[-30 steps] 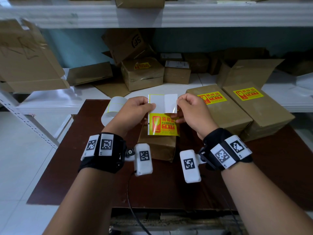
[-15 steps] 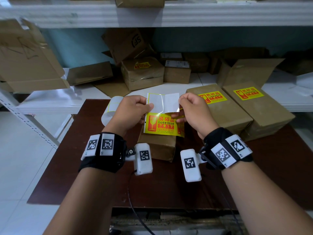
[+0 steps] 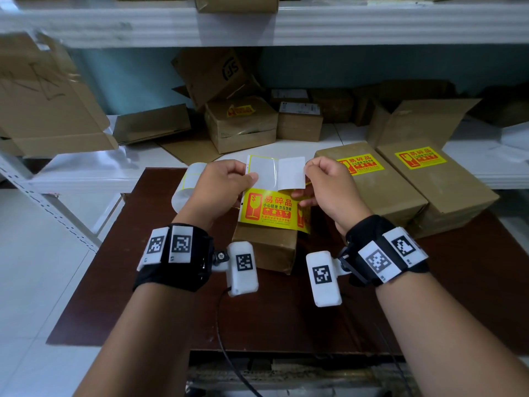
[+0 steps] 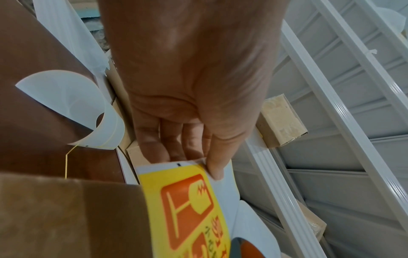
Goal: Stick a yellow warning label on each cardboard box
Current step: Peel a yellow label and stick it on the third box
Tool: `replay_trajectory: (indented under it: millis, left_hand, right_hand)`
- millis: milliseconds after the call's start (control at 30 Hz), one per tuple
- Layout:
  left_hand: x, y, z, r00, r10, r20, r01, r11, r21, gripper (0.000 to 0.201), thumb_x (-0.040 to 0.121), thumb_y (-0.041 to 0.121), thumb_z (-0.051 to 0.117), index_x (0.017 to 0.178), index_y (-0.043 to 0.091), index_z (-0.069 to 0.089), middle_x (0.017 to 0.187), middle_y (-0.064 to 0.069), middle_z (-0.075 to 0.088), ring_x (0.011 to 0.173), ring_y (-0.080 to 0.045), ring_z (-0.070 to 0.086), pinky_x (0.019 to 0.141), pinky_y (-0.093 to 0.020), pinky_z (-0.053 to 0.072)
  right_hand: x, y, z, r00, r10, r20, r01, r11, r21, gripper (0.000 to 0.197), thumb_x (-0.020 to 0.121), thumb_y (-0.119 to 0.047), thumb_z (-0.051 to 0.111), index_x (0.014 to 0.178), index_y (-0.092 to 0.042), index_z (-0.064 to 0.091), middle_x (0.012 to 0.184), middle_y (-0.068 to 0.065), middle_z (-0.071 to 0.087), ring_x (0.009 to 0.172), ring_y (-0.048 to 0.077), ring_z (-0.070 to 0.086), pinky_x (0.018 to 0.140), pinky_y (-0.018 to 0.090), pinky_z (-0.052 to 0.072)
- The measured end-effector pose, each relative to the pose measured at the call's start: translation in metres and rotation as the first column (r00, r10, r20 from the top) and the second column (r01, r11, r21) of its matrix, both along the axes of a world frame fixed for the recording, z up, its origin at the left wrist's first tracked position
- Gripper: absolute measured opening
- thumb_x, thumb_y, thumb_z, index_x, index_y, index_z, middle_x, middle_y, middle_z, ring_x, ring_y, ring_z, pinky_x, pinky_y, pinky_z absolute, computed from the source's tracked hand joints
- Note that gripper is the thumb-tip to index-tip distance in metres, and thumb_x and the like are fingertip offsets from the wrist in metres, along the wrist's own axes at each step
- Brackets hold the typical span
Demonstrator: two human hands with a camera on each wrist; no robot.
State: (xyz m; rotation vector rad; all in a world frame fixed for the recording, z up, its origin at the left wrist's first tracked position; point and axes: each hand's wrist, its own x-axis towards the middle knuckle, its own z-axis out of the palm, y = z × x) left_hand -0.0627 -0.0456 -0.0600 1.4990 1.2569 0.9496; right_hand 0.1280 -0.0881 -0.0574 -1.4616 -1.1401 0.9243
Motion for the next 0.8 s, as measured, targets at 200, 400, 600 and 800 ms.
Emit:
replay_trajectory:
  millis: [200, 400, 600, 800]
  left_hand:
    - [-0.0007, 0.0007, -0.0006, 1.000, 0.019, 0.002, -0.019, 1.000, 0.005, 0.009, 0.093, 0.017, 0.067, 0.087, 0.010, 0.069, 0.082, -0.019, 0.070, 0.067, -0.025, 0.063, 0.062, -0.033, 0.052]
    - [-0.0016, 0.0011, -0.0008, 1.000, 0.025, 0.006, -0.025, 1.000, 0.005, 0.011, 0.092, 0.017, 0.067, 0.082, 0.013, 0.068, 0.077, -0.015, 0.069, 0.064, -0.023, 0.063, 0.057, -0.029, 0.050]
    - [-0.0037, 0.0015, -0.0009, 0.999, 0.040, 0.011, -0.040, 0.999, 0.001, 0.012, 0.092, 0.018, 0.067, 0.082, 0.011, 0.066, 0.078, -0.016, 0.069, 0.064, -0.022, 0.062, 0.062, -0.033, 0.051]
    - [-0.0040, 0.0014, -0.0002, 0.998, 0.049, 0.031, -0.049, 0.999, -0.017, 0.012, 0.092, 0.018, 0.067, 0.081, 0.013, 0.066, 0.081, -0.023, 0.070, 0.066, -0.025, 0.062, 0.068, -0.042, 0.052]
  right_hand:
    - [0.0016, 0.0012, -0.0008, 1.000, -0.009, -0.013, 0.009, 1.000, -0.005, 0.019, 0.101, -0.013, 0.044, 0.089, -0.010, 0.058, 0.093, 0.021, 0.069, 0.068, 0.023, 0.073, 0.055, 0.032, 0.051]
    - [0.0028, 0.0012, -0.0014, 1.000, -0.011, -0.025, 0.011, 1.000, 0.001, 0.022, 0.101, -0.012, 0.044, 0.082, -0.013, 0.056, 0.081, 0.009, 0.064, 0.069, 0.025, 0.073, 0.054, 0.032, 0.051]
    - [0.0054, 0.0019, -0.0016, 0.999, -0.009, -0.033, 0.009, 1.000, 0.009, 0.019, 0.100, -0.011, 0.044, 0.086, -0.010, 0.057, 0.088, 0.015, 0.066, 0.064, 0.020, 0.073, 0.055, 0.034, 0.051]
    - [0.0077, 0.0021, -0.0018, 0.999, -0.022, -0.049, 0.022, 1.000, -0.003, 0.023, 0.101, -0.012, 0.043, 0.082, -0.014, 0.057, 0.094, 0.019, 0.069, 0.066, 0.020, 0.073, 0.054, 0.032, 0.052]
